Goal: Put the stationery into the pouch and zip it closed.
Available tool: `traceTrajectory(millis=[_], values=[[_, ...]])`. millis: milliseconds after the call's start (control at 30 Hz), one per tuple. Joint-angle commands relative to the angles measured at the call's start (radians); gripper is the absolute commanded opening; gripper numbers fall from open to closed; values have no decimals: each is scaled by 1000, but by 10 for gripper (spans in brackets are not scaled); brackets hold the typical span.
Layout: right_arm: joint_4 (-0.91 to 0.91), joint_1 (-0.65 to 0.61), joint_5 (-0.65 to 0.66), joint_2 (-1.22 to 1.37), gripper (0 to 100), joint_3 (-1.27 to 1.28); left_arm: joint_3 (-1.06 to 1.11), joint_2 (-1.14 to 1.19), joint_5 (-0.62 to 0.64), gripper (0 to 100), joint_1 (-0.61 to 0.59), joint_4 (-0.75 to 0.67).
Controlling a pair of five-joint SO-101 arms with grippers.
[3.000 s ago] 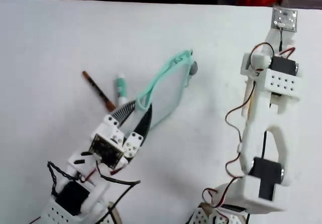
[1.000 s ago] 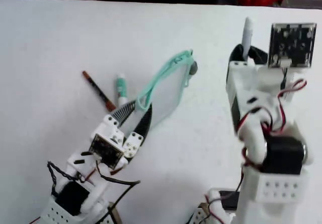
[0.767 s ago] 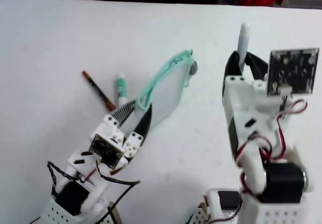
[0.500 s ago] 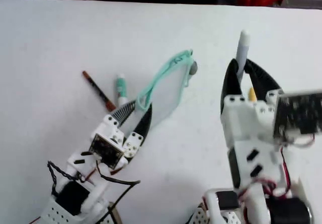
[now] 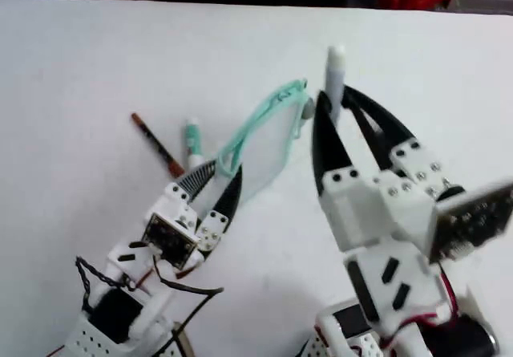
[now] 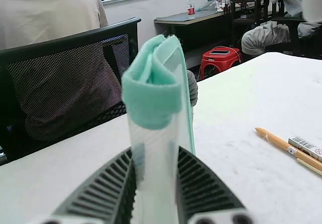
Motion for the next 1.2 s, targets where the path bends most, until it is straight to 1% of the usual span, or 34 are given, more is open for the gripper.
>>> traceTrajectory(millis=[0,167,400,567,633,833,1000,1167], values=[[-143,-64,-8,67,19,25,17,7,-12,28,-7,-2],[-286,-111,-8,136,19,89,15,5,-12,28,-12,-2],[-427,-191,-2,213,19,95,5,5,-11,30,-15,-2],[-495,-236,0,269,19,94,3,5,-3,130,-15,0],[-518,-240,0,292,19,94,3,5,-3,137,-15,0],[-515,-237,0,320,19,97,3,5,-3,132,-15,0],[-509,-239,0,254,19,95,5,5,-3,132,-15,0],[-424,-240,-6,165,19,97,6,5,-5,132,-16,0]])
